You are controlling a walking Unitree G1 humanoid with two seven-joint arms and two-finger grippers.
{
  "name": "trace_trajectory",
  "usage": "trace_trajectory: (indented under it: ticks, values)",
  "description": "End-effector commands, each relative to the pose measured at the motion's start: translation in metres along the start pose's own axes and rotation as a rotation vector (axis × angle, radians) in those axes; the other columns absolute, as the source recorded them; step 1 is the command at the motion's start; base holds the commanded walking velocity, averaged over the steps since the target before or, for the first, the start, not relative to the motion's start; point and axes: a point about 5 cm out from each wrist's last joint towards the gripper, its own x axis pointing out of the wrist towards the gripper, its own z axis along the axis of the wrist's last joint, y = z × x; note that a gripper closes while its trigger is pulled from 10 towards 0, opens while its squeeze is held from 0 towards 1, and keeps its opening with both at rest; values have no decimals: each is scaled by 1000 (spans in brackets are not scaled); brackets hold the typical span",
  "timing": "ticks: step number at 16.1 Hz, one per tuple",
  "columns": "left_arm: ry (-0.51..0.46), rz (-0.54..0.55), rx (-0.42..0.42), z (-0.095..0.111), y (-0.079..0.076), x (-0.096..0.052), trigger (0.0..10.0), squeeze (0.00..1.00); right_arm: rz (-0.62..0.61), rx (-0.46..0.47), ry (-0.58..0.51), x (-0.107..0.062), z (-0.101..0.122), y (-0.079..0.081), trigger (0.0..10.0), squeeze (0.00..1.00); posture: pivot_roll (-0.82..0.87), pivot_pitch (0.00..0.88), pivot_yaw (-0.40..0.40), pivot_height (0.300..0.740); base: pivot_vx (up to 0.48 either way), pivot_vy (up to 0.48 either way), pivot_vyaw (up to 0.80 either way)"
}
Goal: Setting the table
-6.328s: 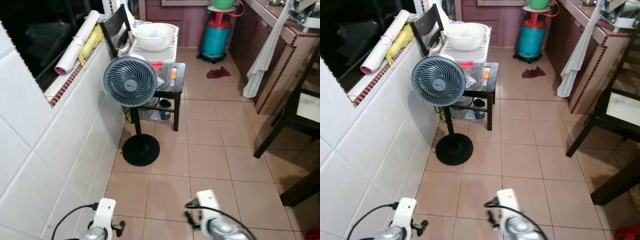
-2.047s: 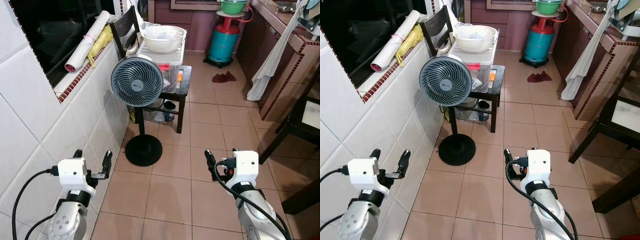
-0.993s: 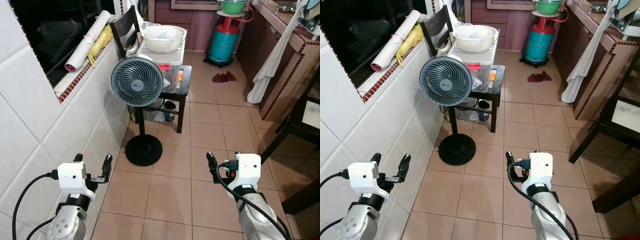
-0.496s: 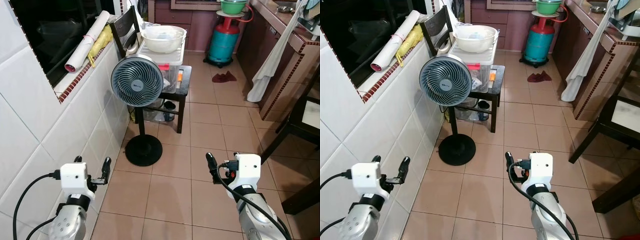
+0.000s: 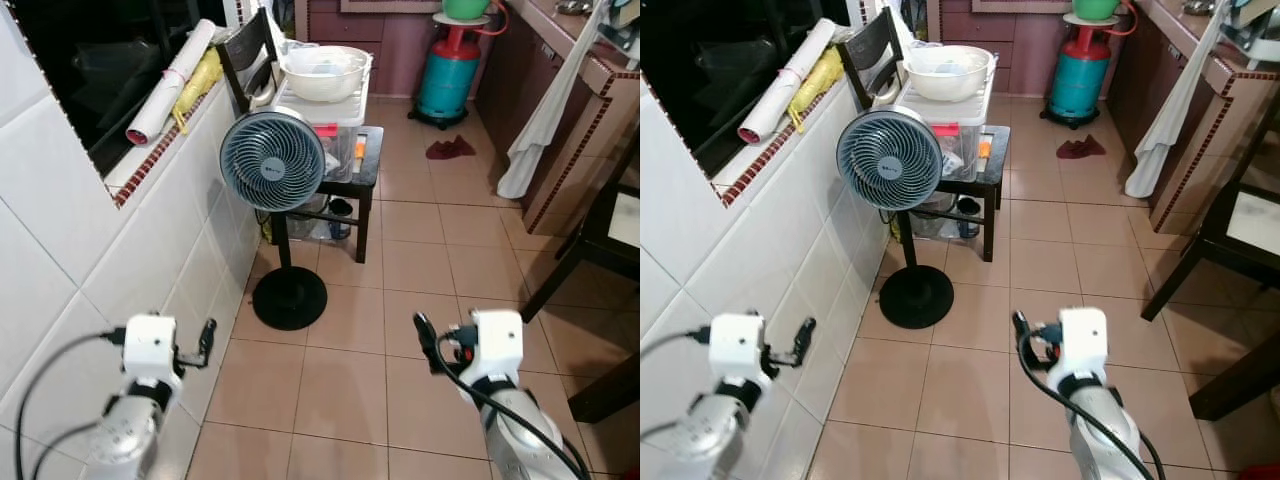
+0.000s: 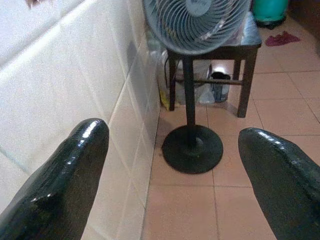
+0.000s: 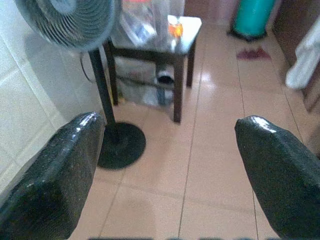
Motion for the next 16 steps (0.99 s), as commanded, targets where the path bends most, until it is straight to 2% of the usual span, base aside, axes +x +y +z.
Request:
trace_trajectory:
  ticks: [1,2,3,4,5,6,8,9,10,13,14,16]
  values:
    - [-18,21,53,5,0,4,10000,0,38,-16,-6,5,5,8,10000,0,-63,28,19,740,0,0,0]
    - [-26,83,33,12,1,6,10000,0,41,-44,-24,10,10,8,10000,0,-43,52,27,740,0,0,0]
    - [-28,74,17,13,0,6,10000,0,54,-57,-34,12,11,11,10000,0,-43,47,28,740,0,0,0]
    - [-35,38,-1,10,-3,2,10000,0,41,-25,-30,15,10,10,10000,0,-36,53,34,740,0,0,0]
    - [-26,48,-6,5,-4,-1,10000,0,4,-15,-26,15,8,8,10000,0,-30,42,33,740,0,0,0]
    - [-29,49,8,2,-6,-2,10000,0,9,-41,-23,13,6,10,10000,0,-40,38,43,740,0,0,0]
    - [-34,43,23,0,-12,-3,10000,0,66,-29,0,7,6,14,10000,0,-55,30,64,740,0,0,0]
    - [-19,57,19,-4,-12,-2,10000,0,68,-59,-24,7,7,15,10000,0,-56,30,58,740,0,0,0]
    - [-18,59,5,-3,-11,-1,10000,0,22,-31,-30,8,8,13,10000,0,-59,50,55,740,0,0,0]
    - [-39,40,-6,-2,-14,-4,10000,0,-10,-44,-76,4,14,19,10000,0,-86,64,47,740,0,0,0]
    - [-47,36,-12,-1,-16,-3,10000,0,-61,-46,-59,3,12,10,10000,0,-94,67,48,740,0,0,-800]
    - [-54,27,-20,1,-17,2,10000,0,-69,-45,-56,3,12,6,10000,0,-106,73,56,740,0,0,-800]
